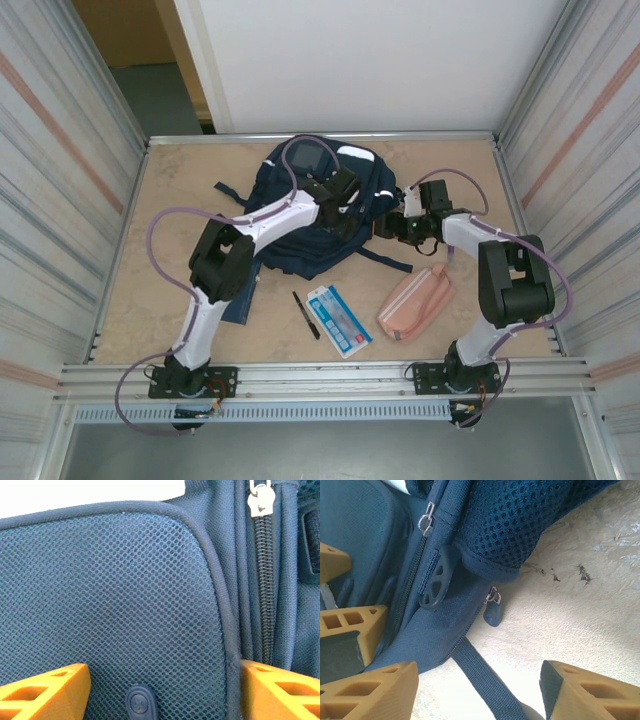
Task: Pack the student bag
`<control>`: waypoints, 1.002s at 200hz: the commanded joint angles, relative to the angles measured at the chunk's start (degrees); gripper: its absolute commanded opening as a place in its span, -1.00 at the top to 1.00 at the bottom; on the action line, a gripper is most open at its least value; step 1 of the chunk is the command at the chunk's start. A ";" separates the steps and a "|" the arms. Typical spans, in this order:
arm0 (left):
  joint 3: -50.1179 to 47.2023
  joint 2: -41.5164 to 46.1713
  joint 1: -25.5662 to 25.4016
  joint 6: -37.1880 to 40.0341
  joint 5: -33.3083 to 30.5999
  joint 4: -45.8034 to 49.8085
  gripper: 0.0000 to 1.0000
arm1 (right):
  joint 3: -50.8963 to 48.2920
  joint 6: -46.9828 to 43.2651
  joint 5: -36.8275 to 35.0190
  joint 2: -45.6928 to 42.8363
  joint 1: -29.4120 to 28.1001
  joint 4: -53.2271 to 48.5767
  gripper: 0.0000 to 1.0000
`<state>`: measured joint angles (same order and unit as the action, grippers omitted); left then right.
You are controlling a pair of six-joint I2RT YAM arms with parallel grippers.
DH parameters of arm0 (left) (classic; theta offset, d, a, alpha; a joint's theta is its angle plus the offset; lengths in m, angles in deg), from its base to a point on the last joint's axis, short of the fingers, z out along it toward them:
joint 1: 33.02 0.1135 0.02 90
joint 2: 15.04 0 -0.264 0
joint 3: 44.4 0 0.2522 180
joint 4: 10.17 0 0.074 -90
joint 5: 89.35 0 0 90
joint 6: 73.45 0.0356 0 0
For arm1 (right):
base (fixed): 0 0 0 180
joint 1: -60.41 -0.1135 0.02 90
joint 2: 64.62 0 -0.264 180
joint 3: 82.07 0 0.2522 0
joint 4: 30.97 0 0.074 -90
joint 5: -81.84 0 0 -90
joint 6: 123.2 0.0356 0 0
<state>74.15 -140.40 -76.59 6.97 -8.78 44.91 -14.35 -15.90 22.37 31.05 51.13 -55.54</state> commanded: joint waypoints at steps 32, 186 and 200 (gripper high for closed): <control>1.47 -1.36 -0.55 2.47 0.31 2.51 0.34 | -0.82 -2.97 5.81 3.87 -0.39 4.77 -0.30; -4.87 22.49 -1.35 22.39 0.23 -5.81 1.00 | -1.13 -13.67 13.15 5.93 -4.95 9.09 0.44; -4.68 21.89 -1.22 22.25 -0.65 -6.05 1.00 | -1.10 -14.03 12.30 4.96 -5.23 7.04 0.50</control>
<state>66.20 -121.49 -77.67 27.30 -8.01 43.92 -15.29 -27.64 36.64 38.07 46.78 -46.18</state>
